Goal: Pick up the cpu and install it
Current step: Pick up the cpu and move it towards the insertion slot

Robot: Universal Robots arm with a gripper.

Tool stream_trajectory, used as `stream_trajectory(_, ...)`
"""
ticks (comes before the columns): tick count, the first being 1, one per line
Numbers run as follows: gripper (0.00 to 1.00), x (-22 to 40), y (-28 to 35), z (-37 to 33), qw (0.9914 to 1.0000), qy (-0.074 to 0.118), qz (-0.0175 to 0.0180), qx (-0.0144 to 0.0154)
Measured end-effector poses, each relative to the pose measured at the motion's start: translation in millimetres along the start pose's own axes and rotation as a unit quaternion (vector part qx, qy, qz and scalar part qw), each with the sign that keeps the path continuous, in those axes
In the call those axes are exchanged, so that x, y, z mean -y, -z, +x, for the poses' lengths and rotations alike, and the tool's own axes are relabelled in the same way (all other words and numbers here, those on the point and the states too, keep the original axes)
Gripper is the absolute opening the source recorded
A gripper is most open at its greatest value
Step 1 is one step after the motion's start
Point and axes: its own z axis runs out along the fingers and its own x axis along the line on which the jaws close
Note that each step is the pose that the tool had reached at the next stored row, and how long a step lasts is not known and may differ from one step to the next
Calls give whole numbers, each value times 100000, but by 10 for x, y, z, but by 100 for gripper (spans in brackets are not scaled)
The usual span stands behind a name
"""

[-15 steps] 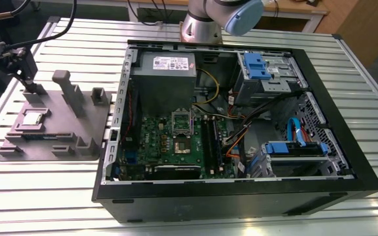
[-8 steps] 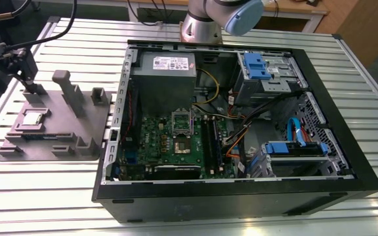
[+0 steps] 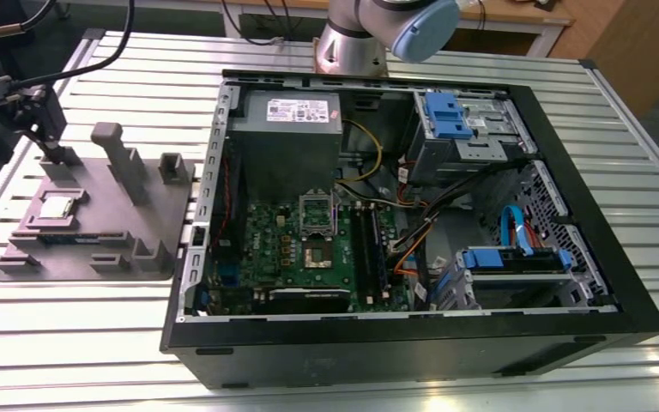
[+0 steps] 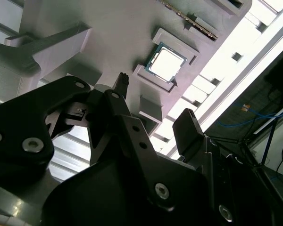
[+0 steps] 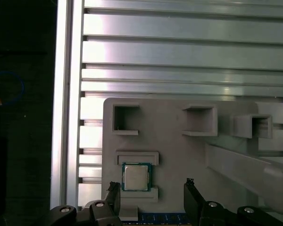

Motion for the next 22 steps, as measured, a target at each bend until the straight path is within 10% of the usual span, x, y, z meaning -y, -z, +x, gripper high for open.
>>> stream_trajectory(22,65,38,-247,33,99995,18,854,-532)
